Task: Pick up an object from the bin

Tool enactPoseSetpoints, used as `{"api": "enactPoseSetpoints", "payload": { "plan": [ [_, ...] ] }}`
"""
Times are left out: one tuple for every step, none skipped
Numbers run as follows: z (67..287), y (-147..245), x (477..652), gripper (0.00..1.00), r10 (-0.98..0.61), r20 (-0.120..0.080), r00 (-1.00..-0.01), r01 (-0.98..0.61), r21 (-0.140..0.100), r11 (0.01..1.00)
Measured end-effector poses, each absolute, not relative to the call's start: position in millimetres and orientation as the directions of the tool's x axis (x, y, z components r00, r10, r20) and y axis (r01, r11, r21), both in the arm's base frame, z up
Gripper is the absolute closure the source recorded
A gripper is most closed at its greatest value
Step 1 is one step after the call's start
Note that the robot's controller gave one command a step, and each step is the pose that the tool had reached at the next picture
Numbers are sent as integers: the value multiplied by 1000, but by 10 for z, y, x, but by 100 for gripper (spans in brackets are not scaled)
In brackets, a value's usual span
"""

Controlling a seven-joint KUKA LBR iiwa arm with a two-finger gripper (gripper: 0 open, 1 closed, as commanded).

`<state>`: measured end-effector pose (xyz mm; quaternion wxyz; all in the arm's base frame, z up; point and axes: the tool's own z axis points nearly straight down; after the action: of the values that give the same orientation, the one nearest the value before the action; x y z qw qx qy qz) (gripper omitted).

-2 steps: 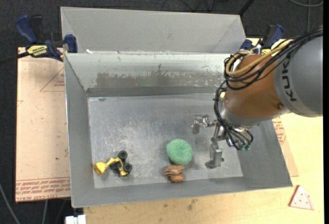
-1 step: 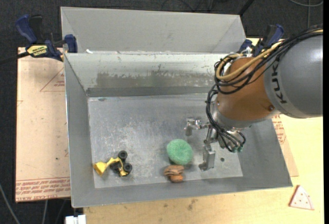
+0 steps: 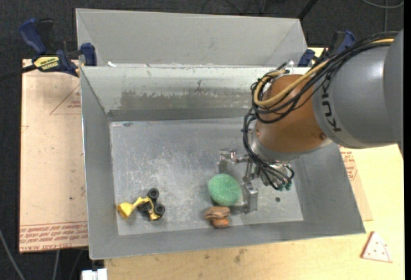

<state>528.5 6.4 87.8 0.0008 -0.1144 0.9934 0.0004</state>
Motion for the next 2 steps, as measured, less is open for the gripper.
{"api": "enactPoseSetpoints", "payload": {
  "plan": [
    [699,317,5252,100,-349,0,-937,-349,1,937],
    [699,317,5252,100,-350,0,-937,-350,1,937]
  ]
}}
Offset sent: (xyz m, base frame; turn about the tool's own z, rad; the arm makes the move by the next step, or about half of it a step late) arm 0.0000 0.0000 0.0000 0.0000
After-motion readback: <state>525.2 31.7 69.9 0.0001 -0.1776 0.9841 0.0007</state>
